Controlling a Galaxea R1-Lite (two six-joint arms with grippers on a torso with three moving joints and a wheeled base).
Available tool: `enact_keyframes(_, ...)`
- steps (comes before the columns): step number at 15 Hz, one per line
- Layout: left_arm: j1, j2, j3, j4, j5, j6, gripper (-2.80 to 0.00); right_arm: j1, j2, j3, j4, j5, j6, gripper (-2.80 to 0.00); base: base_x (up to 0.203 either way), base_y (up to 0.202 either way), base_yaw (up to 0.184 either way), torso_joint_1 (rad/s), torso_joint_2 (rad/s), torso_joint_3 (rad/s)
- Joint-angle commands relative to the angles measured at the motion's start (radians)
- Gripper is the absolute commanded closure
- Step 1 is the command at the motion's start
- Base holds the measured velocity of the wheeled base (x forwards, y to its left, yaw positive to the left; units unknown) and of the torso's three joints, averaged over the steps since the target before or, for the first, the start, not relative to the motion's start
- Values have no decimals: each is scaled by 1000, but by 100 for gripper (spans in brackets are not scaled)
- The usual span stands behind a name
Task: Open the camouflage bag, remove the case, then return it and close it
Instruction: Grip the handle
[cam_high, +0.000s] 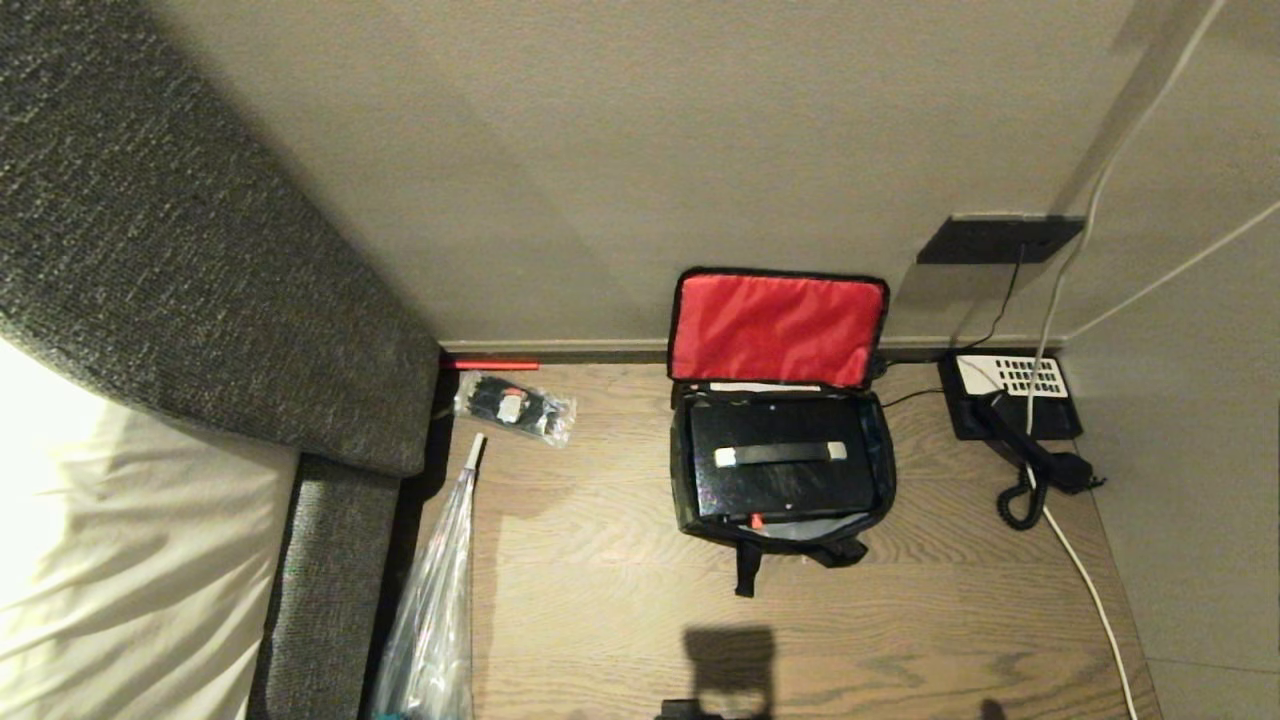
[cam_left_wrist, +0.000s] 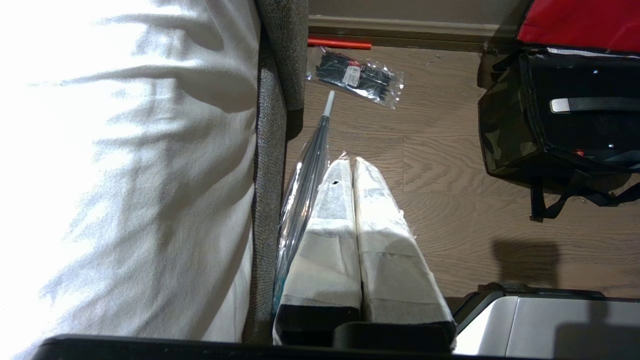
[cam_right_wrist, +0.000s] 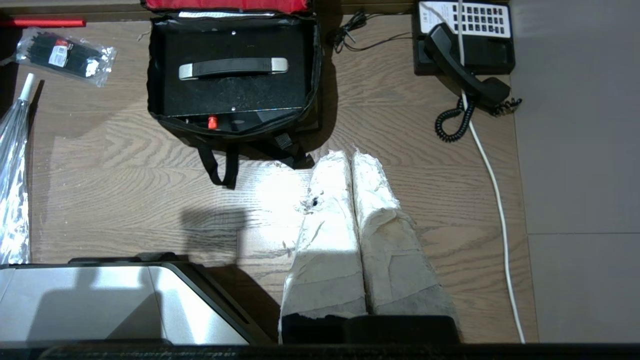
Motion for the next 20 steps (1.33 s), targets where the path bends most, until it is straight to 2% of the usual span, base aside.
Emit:
enact_keyframes(1,0,0,0,0,0,-1,0,0,3,0,0,-1,0,0,0,0,0,0,0,0)
enact_keyframes(5,0,0,0,1,-5,56,0,0,3,0,0,-1,0,0,0,0,0,0,0,0)
enact_keyframes(15,0,0,0,-2,2,10,0,0,3,0,0,0,0,0,0,0,0,0,0,0)
enact_keyframes(20,0,0,0,-3,2,10,0,-1,3,0,0,0,0,0,0,0,0,0,0,0)
